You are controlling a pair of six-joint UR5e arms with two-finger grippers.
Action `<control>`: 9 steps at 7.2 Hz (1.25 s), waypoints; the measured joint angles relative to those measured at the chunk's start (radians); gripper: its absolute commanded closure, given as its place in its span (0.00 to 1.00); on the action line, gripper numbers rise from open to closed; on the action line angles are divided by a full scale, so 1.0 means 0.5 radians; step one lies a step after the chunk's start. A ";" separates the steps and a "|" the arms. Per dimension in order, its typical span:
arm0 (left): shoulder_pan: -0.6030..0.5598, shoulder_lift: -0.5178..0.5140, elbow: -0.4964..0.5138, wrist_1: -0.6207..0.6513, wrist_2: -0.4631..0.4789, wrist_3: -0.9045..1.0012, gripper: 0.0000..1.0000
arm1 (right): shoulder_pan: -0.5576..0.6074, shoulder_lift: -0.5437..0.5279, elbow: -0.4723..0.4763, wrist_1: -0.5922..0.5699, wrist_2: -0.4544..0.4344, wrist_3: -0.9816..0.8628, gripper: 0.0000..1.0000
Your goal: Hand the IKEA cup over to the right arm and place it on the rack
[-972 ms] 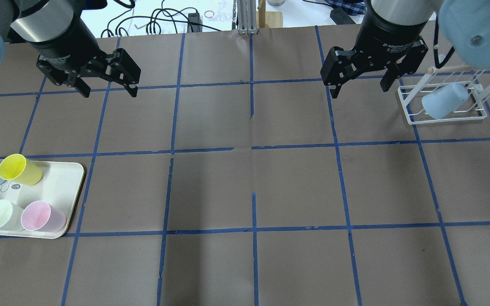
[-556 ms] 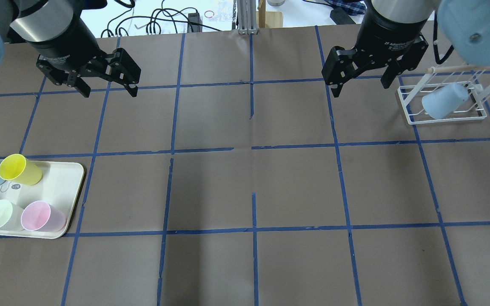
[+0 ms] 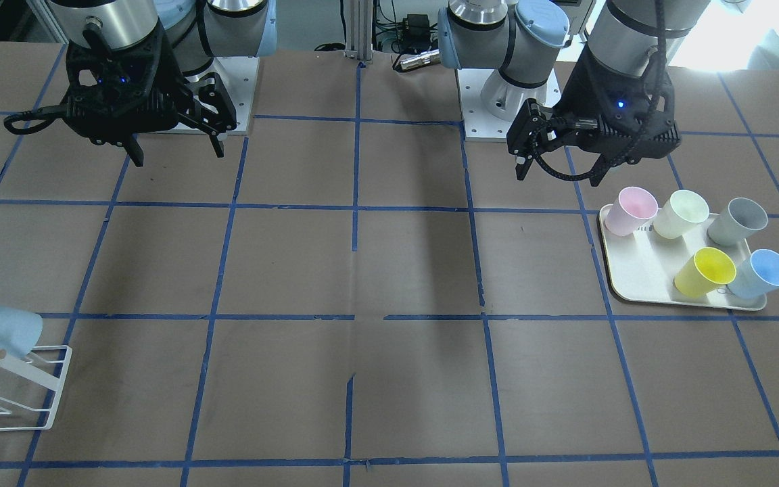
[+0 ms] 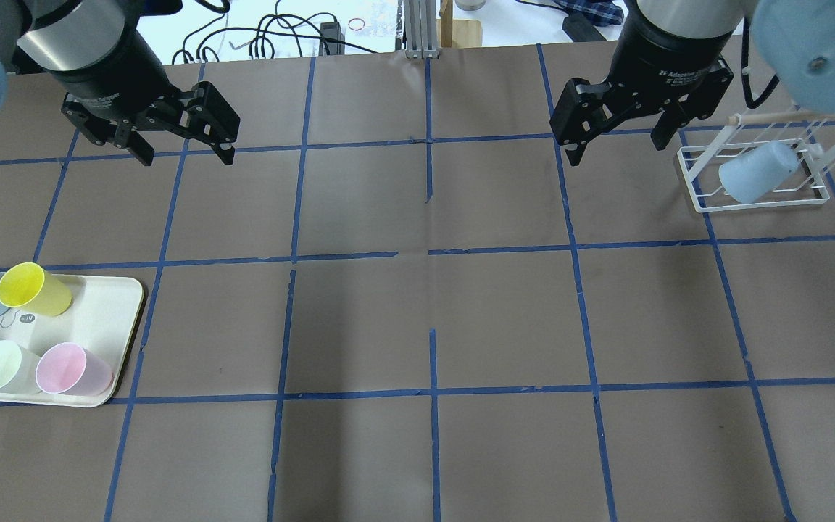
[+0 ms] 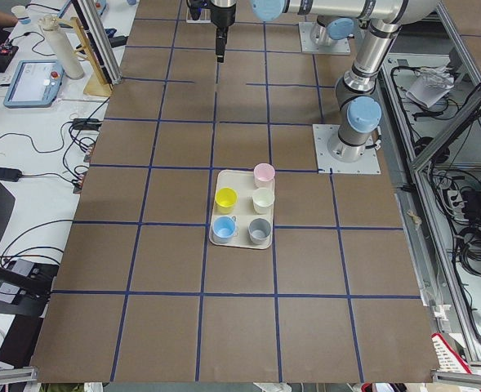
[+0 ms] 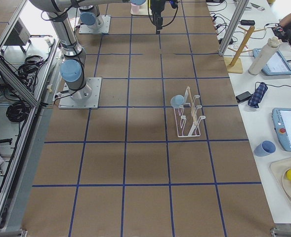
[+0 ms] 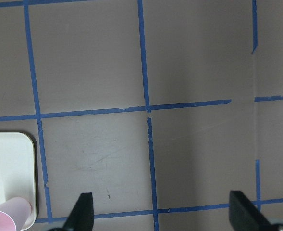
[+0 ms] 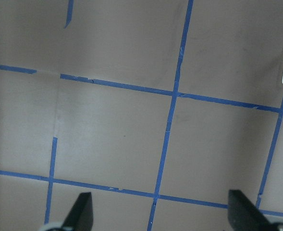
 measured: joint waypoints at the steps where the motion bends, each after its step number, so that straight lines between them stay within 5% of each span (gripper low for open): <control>1: 0.000 0.009 0.005 0.000 0.003 -0.001 0.00 | 0.000 -0.001 0.001 -0.001 0.003 0.005 0.00; 9: -0.001 0.004 0.014 -0.080 0.030 -0.022 0.00 | 0.008 0.005 0.008 -0.010 0.016 0.017 0.00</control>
